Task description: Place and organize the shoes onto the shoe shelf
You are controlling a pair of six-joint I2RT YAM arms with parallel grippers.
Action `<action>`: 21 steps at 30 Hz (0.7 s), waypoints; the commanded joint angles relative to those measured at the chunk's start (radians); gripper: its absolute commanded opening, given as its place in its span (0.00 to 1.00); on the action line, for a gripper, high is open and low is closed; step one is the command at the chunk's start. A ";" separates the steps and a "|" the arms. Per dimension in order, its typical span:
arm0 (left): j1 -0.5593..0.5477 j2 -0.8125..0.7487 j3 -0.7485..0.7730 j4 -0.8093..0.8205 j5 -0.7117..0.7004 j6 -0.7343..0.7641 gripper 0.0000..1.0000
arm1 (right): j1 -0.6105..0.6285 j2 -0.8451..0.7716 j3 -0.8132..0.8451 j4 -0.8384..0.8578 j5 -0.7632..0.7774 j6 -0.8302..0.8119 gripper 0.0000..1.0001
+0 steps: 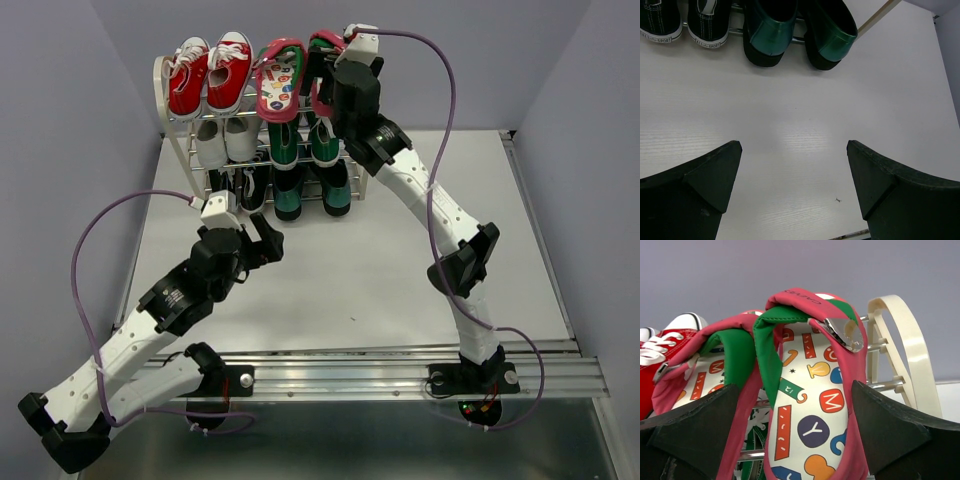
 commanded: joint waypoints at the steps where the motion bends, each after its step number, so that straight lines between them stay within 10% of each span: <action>1: -0.006 -0.004 -0.003 0.011 -0.033 -0.003 0.99 | 0.006 -0.045 0.017 0.112 -0.039 -0.036 1.00; 21: -0.003 0.047 0.043 0.004 -0.195 -0.087 0.99 | 0.006 -0.341 -0.331 -0.065 0.070 -0.095 1.00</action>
